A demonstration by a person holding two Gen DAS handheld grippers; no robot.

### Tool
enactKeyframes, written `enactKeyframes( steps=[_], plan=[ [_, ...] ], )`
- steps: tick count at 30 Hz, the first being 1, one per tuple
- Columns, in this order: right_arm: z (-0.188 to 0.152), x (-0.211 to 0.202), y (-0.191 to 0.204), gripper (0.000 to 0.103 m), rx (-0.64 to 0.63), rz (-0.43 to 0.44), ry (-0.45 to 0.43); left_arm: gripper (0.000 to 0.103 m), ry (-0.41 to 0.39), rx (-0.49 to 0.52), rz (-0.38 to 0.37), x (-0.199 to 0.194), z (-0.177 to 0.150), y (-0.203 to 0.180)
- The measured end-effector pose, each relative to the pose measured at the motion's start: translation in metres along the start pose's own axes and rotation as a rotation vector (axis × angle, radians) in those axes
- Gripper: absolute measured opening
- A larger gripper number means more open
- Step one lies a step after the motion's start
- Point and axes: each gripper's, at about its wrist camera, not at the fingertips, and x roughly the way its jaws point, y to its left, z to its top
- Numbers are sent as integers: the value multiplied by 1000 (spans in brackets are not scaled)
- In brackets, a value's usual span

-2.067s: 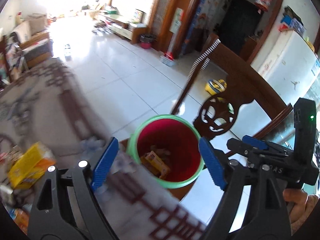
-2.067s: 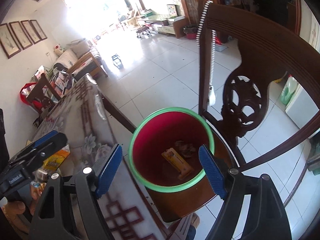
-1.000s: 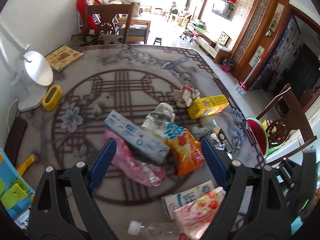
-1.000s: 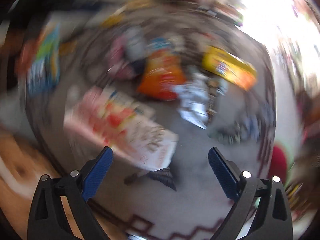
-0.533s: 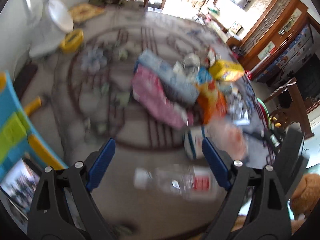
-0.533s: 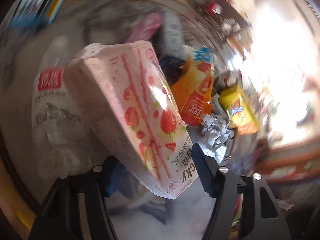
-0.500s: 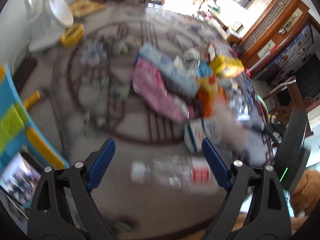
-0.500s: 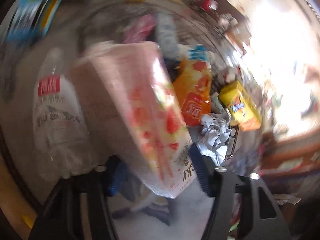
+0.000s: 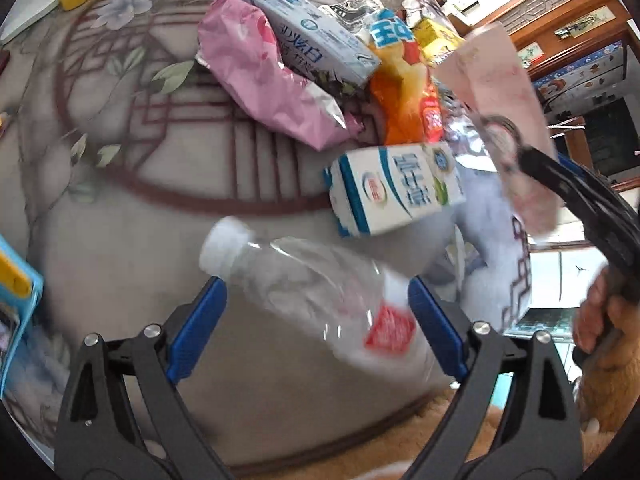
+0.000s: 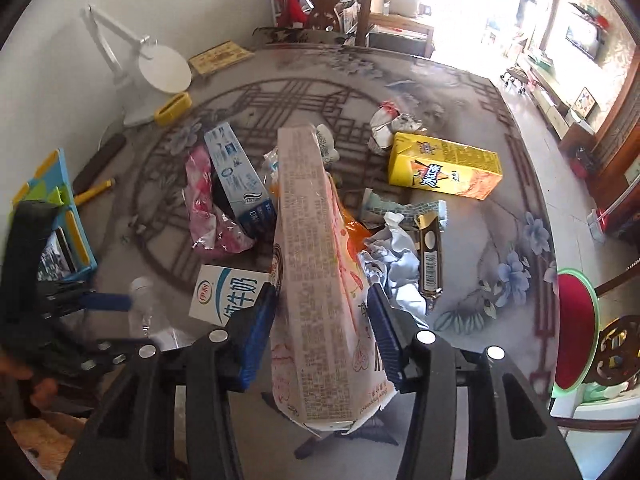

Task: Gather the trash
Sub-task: 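Grasp the pink-white snack box with the right gripper while the left grasps the water bottle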

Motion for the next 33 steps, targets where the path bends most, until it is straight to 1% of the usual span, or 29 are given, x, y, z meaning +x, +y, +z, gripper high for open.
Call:
enactKeyframes(
  steps=[3, 5, 7, 9, 12, 14, 17, 21, 22, 23, 24, 25, 27, 29, 33],
  plan=[
    [-13, -9, 4, 46, 22, -4, -5, 90, -24, -2, 27, 5, 15, -2],
    [-18, -12, 3, 46, 38, -10, -4, 90, -43, 3, 24, -3, 21, -6],
    [-20, -17, -2, 46, 65, -5, -10, 90, -51, 29, 38, -13, 21, -10],
    [-23, -21, -3, 46, 81, -1, -17, 90, -27, 56, 57, -20, 18, -16],
    [-25, -22, -4, 46, 91, 5, -20, 93, 21, 63, 57, -22, 7, -19],
    [-24, -21, -4, 46, 98, 11, -21, 93, 55, 74, 56, -14, -4, -25],
    [-25, -20, -3, 46, 96, 18, -21, 93, 110, 85, 73, 2, -11, -31],
    [-27, -21, -1, 46, 92, 25, -19, 93, 147, 91, 96, 17, -10, -31],
    [-28, -21, -2, 46, 93, 28, -17, 82, 150, 84, 92, 21, -11, -32],
    [-28, -21, -2, 46, 95, 30, -17, 64, 158, 62, 80, 24, -10, -29],
    [-29, -21, -2, 45, 97, 32, -16, 59, 162, 49, 71, 25, -12, -28],
    [-30, -22, -2, 45, 100, 35, -15, 57, 158, 35, 61, 25, -11, -25],
    [-30, -23, -4, 44, 110, 40, -18, 57, 137, 28, 56, 21, -9, -23],
    [-30, -26, -6, 44, 125, 41, -30, 56, 78, 30, 56, 8, -4, -22],
    [-27, -35, -12, 44, 158, 38, -71, 56, -114, 106, 122, -27, 8, -37]
  ],
)
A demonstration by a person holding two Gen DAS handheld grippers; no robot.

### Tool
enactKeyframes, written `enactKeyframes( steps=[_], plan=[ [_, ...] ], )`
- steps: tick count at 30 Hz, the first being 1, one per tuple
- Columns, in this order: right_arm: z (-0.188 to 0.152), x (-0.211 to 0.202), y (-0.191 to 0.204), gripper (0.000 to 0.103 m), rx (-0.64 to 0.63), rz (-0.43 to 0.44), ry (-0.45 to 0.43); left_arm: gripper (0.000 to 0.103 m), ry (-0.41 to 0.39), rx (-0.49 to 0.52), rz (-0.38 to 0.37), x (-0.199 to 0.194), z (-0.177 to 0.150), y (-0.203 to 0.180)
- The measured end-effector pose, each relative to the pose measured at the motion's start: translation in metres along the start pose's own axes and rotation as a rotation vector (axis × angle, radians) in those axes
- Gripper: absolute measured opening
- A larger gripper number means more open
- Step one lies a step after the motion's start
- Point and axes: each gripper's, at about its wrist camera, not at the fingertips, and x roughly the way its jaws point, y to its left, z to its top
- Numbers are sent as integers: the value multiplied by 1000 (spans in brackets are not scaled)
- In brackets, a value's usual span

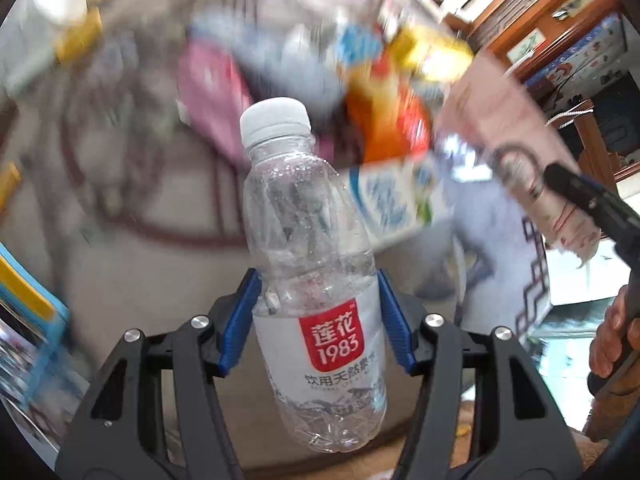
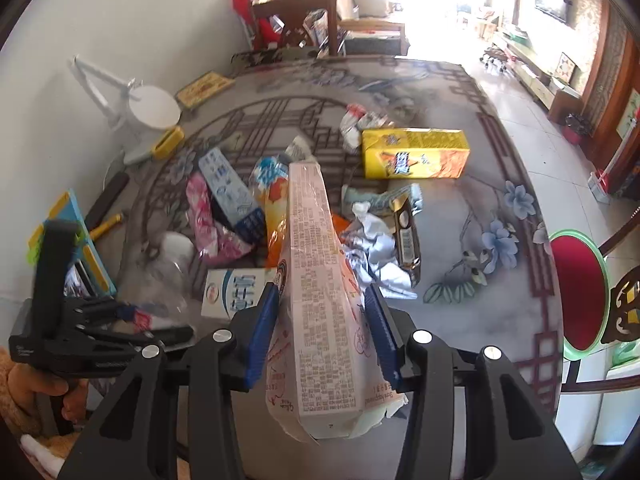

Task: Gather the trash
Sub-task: 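Grasp the pink-white snack box with the right gripper while the left grasps the water bottle, then carry the bottle and box to the red bin and release both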

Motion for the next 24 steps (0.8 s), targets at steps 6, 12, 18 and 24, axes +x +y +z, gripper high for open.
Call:
enactKeyframes(
  steps=[6, 12, 18, 24],
  plan=[
    [10, -16, -6, 41, 25, -13, -60, 56, -202, 52, 7, -38, 37, -19],
    [18, -32, -12, 38, 37, -31, -107, 56, -276, 70, -27, -40, 68, -47],
    [17, -33, -22, 37, 49, -42, -90, 56, -311, 88, -59, -42, 81, -70],
    [18, -48, -38, 37, 78, -67, -111, 57, -311, 108, -94, -38, 91, -91]
  ],
)
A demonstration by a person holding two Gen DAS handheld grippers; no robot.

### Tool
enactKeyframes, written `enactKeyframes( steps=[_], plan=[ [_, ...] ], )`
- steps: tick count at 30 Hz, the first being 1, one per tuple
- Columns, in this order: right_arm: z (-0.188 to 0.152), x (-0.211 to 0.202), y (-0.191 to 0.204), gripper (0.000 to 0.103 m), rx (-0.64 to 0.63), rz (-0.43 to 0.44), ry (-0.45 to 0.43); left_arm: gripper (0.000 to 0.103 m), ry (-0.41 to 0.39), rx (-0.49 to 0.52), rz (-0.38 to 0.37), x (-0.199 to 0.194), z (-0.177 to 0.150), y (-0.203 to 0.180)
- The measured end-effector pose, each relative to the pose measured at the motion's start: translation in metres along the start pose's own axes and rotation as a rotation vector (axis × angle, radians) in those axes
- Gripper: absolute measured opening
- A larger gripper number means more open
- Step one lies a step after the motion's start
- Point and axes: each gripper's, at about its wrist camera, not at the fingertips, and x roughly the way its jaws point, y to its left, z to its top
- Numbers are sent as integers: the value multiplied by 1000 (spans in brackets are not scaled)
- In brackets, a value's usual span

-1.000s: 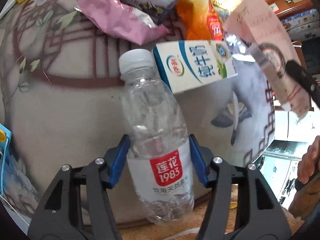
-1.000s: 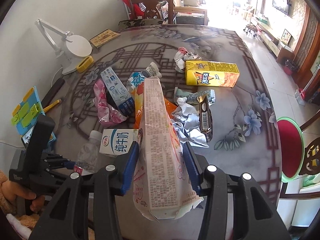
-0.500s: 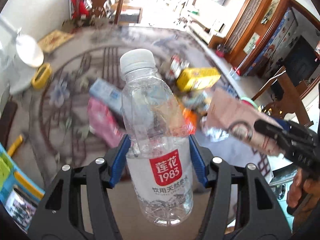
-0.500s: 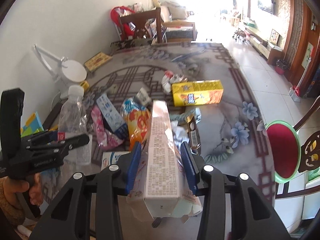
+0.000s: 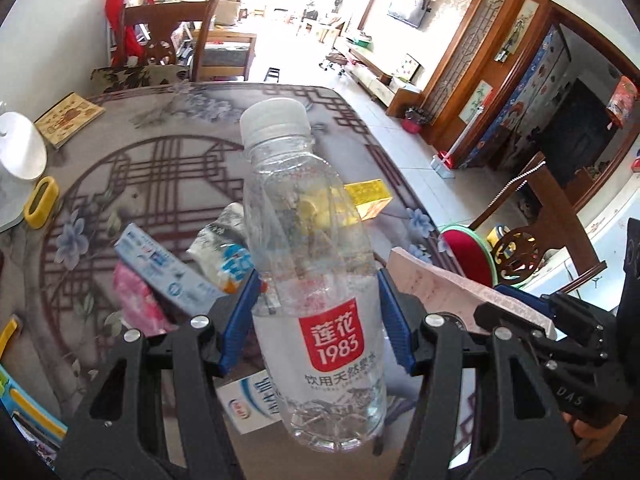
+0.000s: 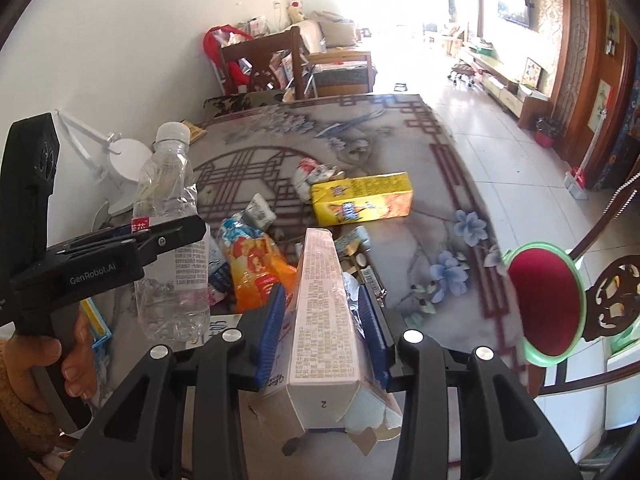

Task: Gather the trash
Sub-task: 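Carry the bottle and box to the red bin and release both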

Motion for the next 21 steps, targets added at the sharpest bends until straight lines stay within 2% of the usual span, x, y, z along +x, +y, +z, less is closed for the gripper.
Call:
enactKeyframes(
  steps=[5, 12, 21],
  plan=[
    [4, -15, -16, 37, 32, -8, -26, 57, 6, 24, -29, 10, 6, -20],
    [16, -39, -29, 37, 46, 23, -72, 57, 19, 45, -47, 23, 16, -40],
    [16, -65, -63, 37, 125, -4, -146, 57, 35, 144, -50, 45, 37, -80]
  ],
)
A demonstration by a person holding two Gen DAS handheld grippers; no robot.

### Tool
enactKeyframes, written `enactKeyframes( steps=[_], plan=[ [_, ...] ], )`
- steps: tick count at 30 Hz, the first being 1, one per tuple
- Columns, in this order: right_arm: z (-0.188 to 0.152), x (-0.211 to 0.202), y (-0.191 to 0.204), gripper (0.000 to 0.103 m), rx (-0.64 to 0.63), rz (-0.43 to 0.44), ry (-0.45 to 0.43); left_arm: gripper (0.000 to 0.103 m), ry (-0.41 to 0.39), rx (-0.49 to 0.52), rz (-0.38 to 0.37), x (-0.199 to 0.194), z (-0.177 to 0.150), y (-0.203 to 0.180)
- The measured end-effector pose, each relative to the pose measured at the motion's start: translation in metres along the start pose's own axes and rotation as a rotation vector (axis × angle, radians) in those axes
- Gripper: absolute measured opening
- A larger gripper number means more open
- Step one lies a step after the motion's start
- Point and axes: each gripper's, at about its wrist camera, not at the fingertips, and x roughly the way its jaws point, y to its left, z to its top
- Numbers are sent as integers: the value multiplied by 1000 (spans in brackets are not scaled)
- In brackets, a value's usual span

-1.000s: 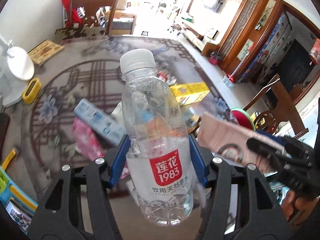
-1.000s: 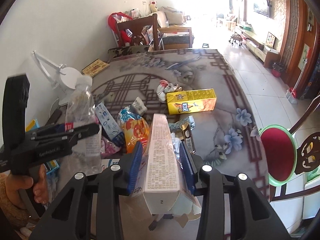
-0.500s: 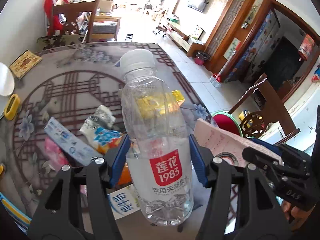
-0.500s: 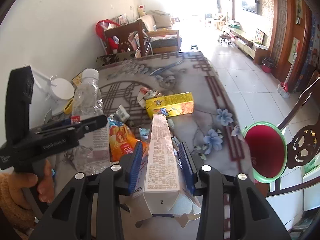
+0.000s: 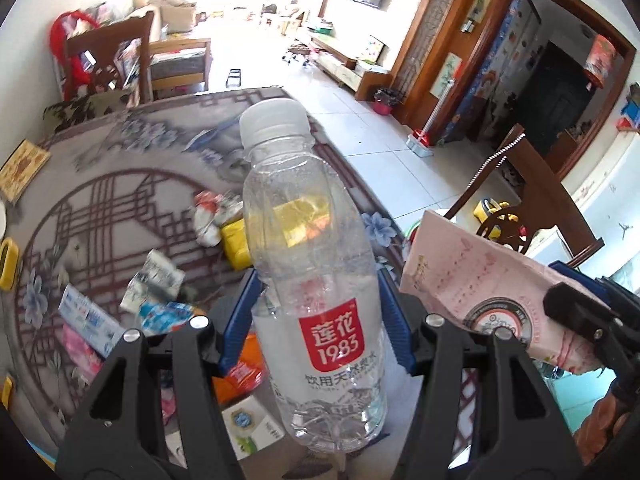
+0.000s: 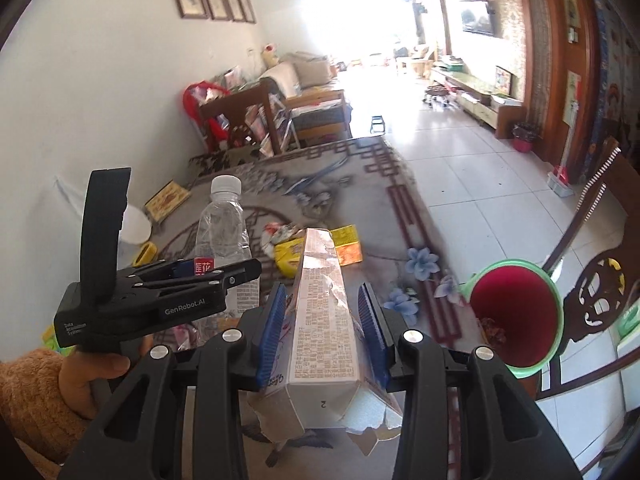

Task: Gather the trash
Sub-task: 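Carry the bottle and box to the red bin and release both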

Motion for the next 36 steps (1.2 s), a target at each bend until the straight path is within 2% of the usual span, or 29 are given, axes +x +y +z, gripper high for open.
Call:
enactKeyframes(
  steps=[12, 22, 30, 36],
  plan=[
    [9, -19, -55, 37, 47, -81, -18, 57, 33, 39, -88, 33, 12, -54],
    [23, -25, -135, 37, 102, -186, -21, 57, 57, 60, -134, 60, 20, -99],
    [19, 6, -220, 37, 189, -265, 51, 57, 86, 71, -122, 80, 24, -121],
    [14, 33, -252, 40, 209, -282, 94, 57, 105, 89, -103, 100, 28, -137]
  ],
)
